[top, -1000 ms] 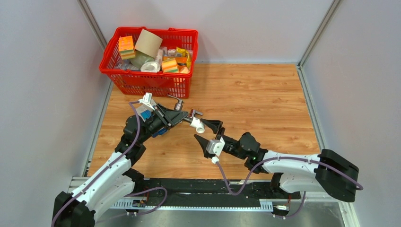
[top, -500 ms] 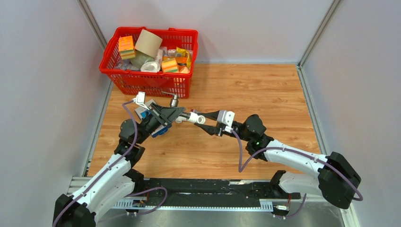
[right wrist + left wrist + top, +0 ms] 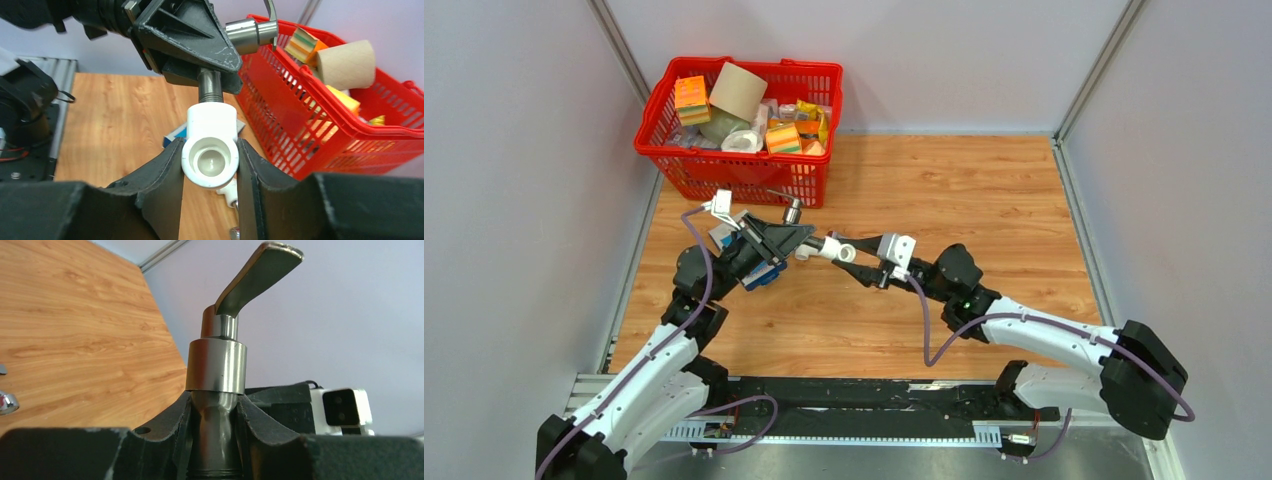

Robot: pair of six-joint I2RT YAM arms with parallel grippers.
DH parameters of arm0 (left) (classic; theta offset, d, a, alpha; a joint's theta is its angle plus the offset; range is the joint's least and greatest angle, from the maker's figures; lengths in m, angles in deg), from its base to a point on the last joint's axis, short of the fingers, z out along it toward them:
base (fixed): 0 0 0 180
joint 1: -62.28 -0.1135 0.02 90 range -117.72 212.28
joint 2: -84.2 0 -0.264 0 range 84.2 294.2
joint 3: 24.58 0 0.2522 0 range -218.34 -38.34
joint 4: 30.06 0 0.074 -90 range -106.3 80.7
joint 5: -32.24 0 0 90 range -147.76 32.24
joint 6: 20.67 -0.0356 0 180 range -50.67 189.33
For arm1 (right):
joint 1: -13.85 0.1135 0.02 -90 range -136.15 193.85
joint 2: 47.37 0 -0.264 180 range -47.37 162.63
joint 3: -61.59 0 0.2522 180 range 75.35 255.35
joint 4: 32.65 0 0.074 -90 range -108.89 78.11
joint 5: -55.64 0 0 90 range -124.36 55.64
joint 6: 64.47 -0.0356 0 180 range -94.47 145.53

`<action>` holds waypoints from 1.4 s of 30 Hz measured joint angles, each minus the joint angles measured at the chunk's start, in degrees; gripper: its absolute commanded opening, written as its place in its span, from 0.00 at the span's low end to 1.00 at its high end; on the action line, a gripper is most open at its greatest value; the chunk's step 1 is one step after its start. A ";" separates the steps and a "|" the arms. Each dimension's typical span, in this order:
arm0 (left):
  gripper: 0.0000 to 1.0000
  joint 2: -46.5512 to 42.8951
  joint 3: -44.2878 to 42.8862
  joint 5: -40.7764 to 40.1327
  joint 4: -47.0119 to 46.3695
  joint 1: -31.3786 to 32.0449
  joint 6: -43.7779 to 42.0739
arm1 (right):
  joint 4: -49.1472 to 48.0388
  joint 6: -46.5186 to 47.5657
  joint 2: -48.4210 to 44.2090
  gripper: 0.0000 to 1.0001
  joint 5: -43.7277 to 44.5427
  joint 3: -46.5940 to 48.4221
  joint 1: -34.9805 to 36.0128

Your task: Install the water faucets

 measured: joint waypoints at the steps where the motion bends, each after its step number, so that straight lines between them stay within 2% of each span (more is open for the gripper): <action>1: 0.00 0.00 -0.79 -0.22 1.86 -0.04 -0.46 | 0.46 2.29 -0.13 0.00 1.99 -0.09 1.11; 8: 0.00 -0.44 -3.04 -1.62 8.96 -0.02 -1.29 | 1.53 18.21 -0.20 0.00 14.69 -1.11 8.83; 15: 0.00 -0.42 -3.02 -3.28 10.27 -0.02 0.87 | -3.96 32.76 3.45 0.00 27.26 -2.51 15.43; 18: 0.00 -0.44 -2.78 -4.37 10.25 -0.02 1.16 | -5.95 35.89 5.27 0.00 30.34 -2.51 16.72; 22: 0.00 -0.50 -2.12 -4.68 9.79 -0.02 1.03 | -4.37 35.41 5.33 0.00 30.71 -1.99 16.90; 26: 0.00 -1.25 -1.07 -5.38 8.11 -0.04 0.63 | -0.20 32.68 4.31 0.00 28.83 -0.26 16.00; 31: 0.00 -1.60 -0.02 -3.69 4.00 -0.02 -1.29 | 4.96 26.53 1.44 0.00 22.14 1.11 12.83; 42: 0.00 -1.07 -0.04 7.10 -7.28 -0.57 -12.48 | 13.86 10.62 -2.84 0.00 0.76 5.60 2.91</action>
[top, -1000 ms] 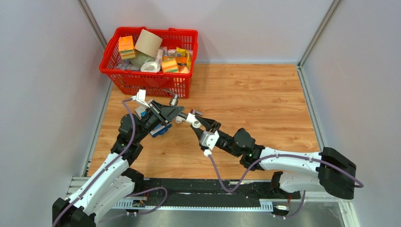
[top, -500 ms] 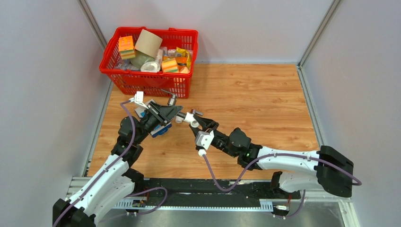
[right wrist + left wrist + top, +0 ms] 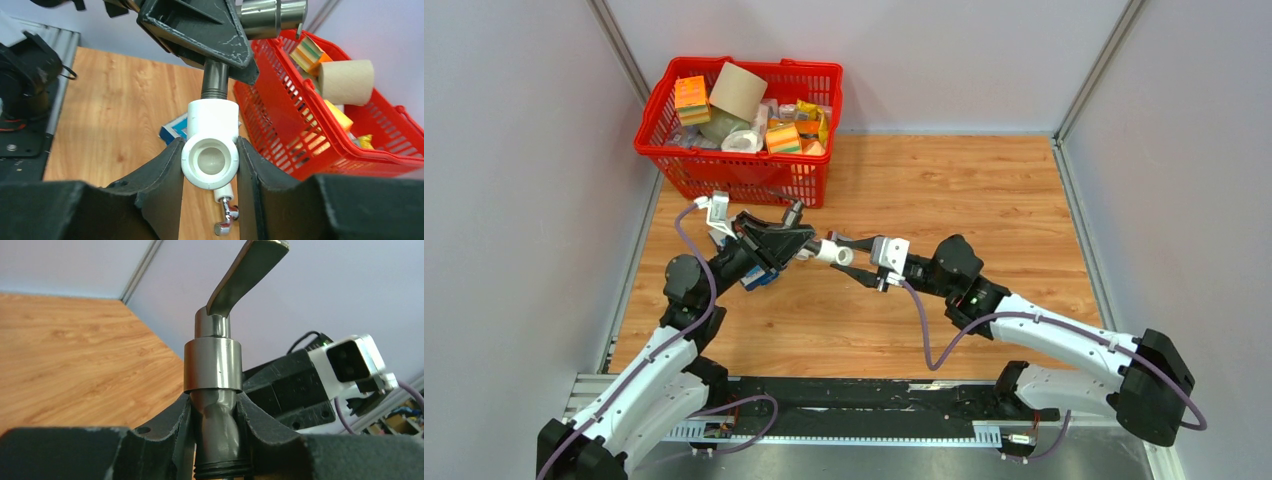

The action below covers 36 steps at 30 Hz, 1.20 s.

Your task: Install the water faucets

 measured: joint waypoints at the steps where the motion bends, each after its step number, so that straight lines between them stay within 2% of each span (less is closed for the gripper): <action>1: 0.00 0.00 0.00 0.87 -1.03 0.00 -0.92 | 0.20 -1.16 -0.11 0.00 -1.79 0.33 -0.76; 5: 0.00 -0.02 0.44 3.98 -7.48 0.00 -3.91 | 0.79 -5.77 -0.39 0.00 -7.58 2.21 -2.86; 15: 0.00 3.23 6.75 13.86 -31.52 0.17 -6.78 | -1.60 -19.87 2.16 0.00 -24.65 3.74 -7.91; 21: 0.00 4.20 6.82 24.22 -36.02 1.25 -8.96 | -3.69 -31.58 5.81 0.00 -34.51 4.66 -9.49; 26: 0.00 3.63 7.32 27.69 -37.59 1.55 -12.09 | -4.46 -35.67 7.72 0.00 -37.88 5.64 -9.88; 30: 0.00 3.37 9.92 24.24 -38.86 2.03 -14.67 | -4.50 -35.89 7.74 0.00 -37.05 5.57 -10.56; 33: 0.00 2.23 13.27 14.82 -38.69 2.40 -15.04 | -4.90 -33.55 6.62 0.00 -32.83 3.98 -10.95; 36: 0.00 0.50 14.36 3.28 -35.56 2.67 -11.52 | -6.19 -28.57 3.58 0.00 -26.99 0.68 -11.26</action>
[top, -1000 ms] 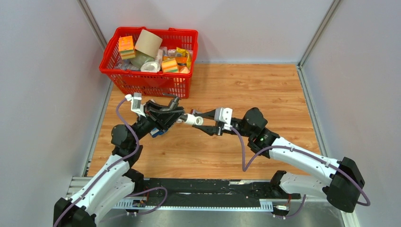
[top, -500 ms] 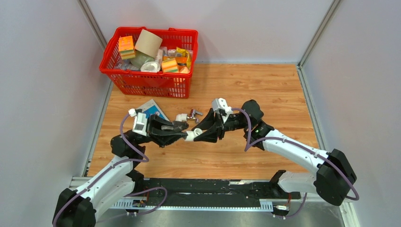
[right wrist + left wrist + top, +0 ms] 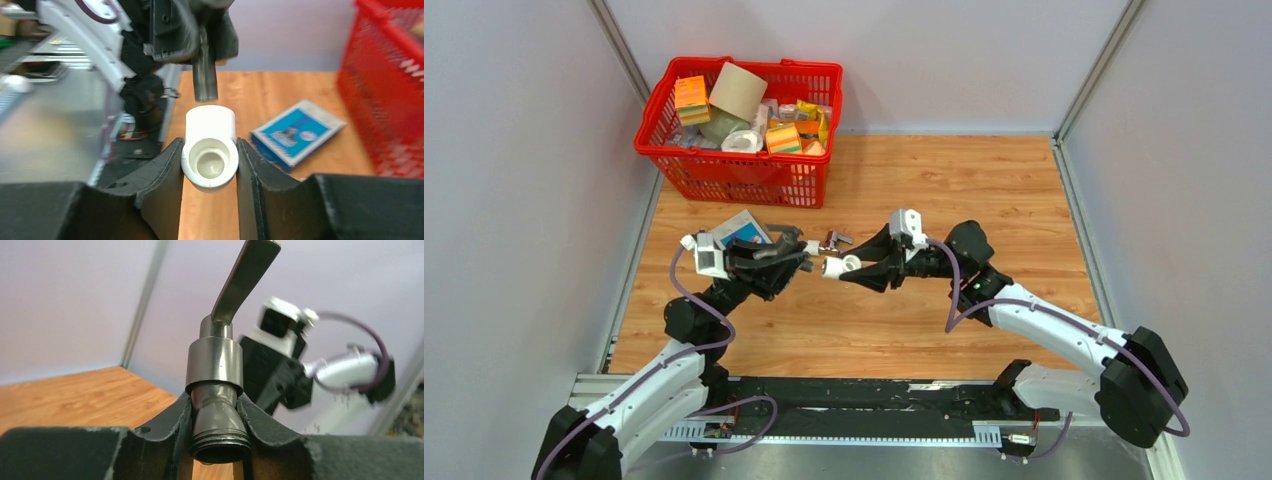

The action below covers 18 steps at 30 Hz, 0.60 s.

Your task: Install the water faucets

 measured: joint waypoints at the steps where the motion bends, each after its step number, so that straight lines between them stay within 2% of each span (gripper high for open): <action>1: 0.00 -0.92 -0.11 -4.55 2.19 0.09 2.27 | -0.70 2.25 -1.07 0.00 2.03 -1.09 -0.02; 4: 0.00 -3.45 -1.49 -15.52 10.38 0.13 8.26 | -2.38 8.70 -2.78 0.00 7.15 -2.91 -0.09; 7: 0.00 -6.25 -4.96 -26.08 23.10 0.20 15.39 | -4.76 14.95 -2.86 0.00 12.11 -3.63 0.72; 10: 0.00 -8.41 -9.57 -33.90 36.11 0.20 21.35 | -5.97 24.98 -2.84 0.00 17.84 -4.07 3.69; 14: 0.00 -9.11 -15.52 -39.43 48.76 0.20 27.69 | -6.64 38.18 -2.03 0.00 23.12 -3.89 8.09; 18: 0.00 -6.75 -20.63 -39.65 57.37 0.20 32.92 | -5.51 50.36 0.39 0.00 28.09 -2.12 11.04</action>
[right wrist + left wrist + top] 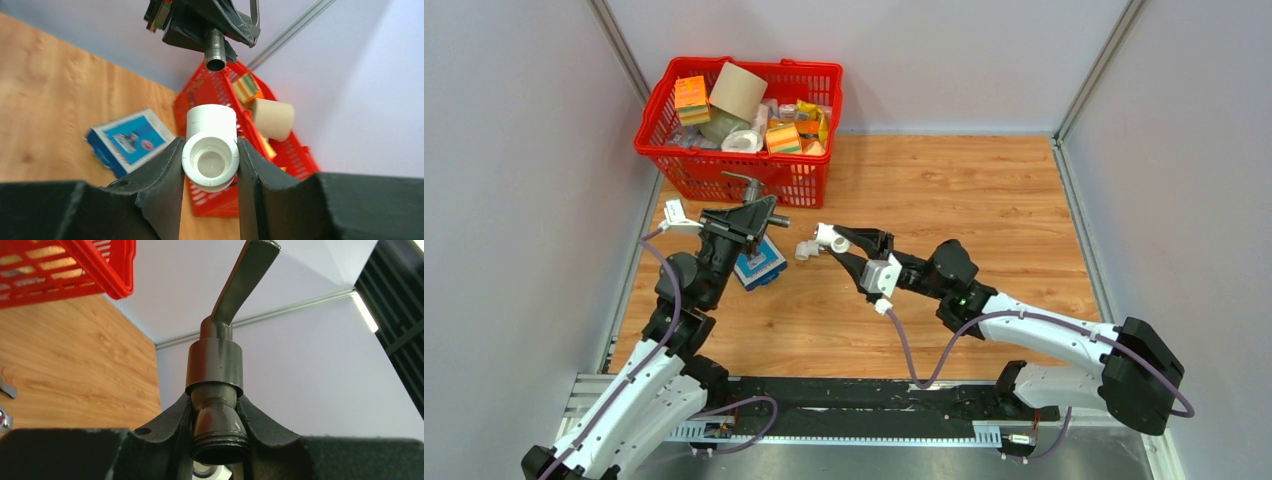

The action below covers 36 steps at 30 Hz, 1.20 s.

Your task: Install the water faucets

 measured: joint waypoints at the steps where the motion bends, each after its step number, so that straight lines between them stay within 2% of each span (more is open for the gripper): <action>1: 0.00 1.14 -1.07 0.72 1.38 0.00 1.20 | 0.46 2.69 0.42 0.00 0.94 0.50 0.44; 7: 0.00 7.72 -3.85 5.95 7.26 0.02 7.52 | 5.35 13.73 1.14 0.00 4.15 4.48 1.07; 12: 0.00 8.50 -3.78 6.34 9.81 1.31 11.80 | 11.06 20.26 1.29 0.00 5.20 7.89 1.25; 21: 0.00 4.17 -3.43 -3.48 12.20 7.69 15.21 | 19.02 27.23 1.33 0.00 7.63 9.16 3.17; 30: 0.00 3.48 -3.43 -14.78 13.90 11.91 16.00 | 19.23 27.80 1.31 0.00 7.04 8.79 4.48; 36: 0.00 2.71 -3.43 -19.34 14.75 13.05 15.98 | 17.70 27.80 2.51 0.00 6.10 8.79 4.48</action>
